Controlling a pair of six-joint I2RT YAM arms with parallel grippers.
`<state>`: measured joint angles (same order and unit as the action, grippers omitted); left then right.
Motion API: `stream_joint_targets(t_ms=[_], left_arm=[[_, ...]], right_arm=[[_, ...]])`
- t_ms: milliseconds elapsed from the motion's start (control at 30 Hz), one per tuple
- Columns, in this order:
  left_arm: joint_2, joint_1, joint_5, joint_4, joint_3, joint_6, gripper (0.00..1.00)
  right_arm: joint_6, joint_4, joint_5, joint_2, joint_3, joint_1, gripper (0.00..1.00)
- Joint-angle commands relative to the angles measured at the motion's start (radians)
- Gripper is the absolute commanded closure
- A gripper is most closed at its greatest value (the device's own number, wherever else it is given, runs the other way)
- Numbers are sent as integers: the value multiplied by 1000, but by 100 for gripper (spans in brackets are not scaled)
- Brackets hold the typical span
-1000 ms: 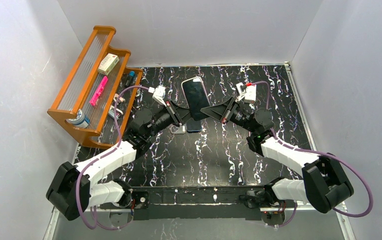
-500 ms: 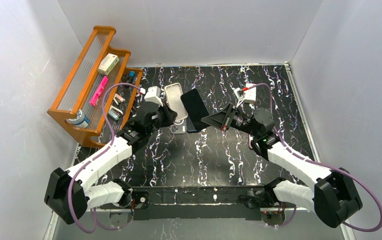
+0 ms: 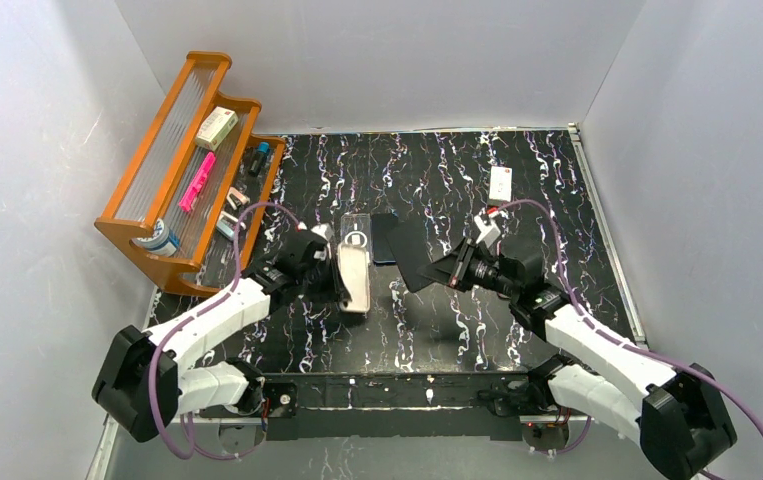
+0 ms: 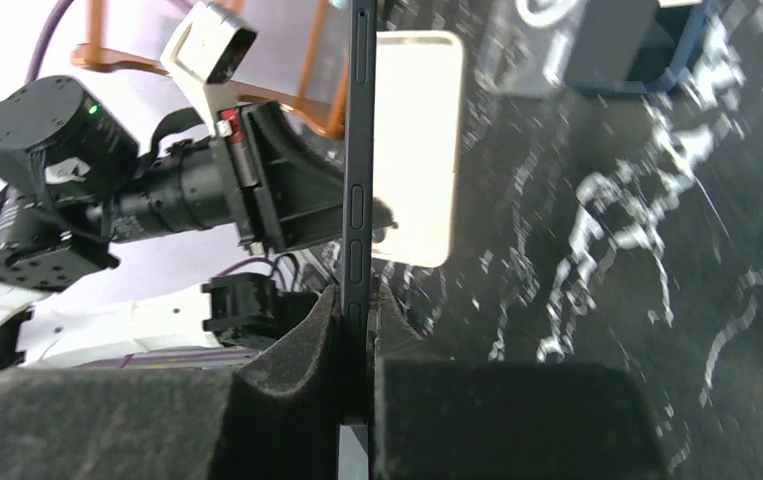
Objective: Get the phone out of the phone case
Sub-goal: Place the phone case at the center of the board, then place the phone at the center of the board.
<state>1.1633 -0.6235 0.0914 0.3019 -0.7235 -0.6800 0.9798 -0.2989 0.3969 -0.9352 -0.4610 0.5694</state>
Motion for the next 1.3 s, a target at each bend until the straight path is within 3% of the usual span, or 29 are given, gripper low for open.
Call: stream_joint_targets(t_ms=[0, 333, 467, 567, 667, 867, 1100, 1167, 1267], left_arm=[[-30, -10, 167, 38, 111, -113, 100], [24, -13, 220, -70, 215, -179, 95], [56, -13, 215, -99, 216, -181, 87], [69, -13, 208, -110, 223, -184, 77], [61, -13, 181, -105, 229, -191, 62], [32, -13, 81, -53, 221, -194, 39], [46, -13, 63, -53, 216, -192, 31], [50, -13, 59, -54, 216, -192, 30], [54, -13, 49, -66, 218, -196, 29]], right_arm=[[79, 41, -49, -21, 61, 28, 99], [172, -88, -28, -263, 137, 112, 99], [187, -135, -35, -326, 138, 121, 98], [185, -136, -24, -368, 121, 123, 87], [180, -117, -18, -387, 110, 125, 69], [85, 41, -10, -388, 53, 125, 41], [-88, 204, 84, -445, -37, 127, 15], [-136, 244, 102, -455, -57, 136, 2], [-203, 320, 101, -464, -93, 156, 1]])
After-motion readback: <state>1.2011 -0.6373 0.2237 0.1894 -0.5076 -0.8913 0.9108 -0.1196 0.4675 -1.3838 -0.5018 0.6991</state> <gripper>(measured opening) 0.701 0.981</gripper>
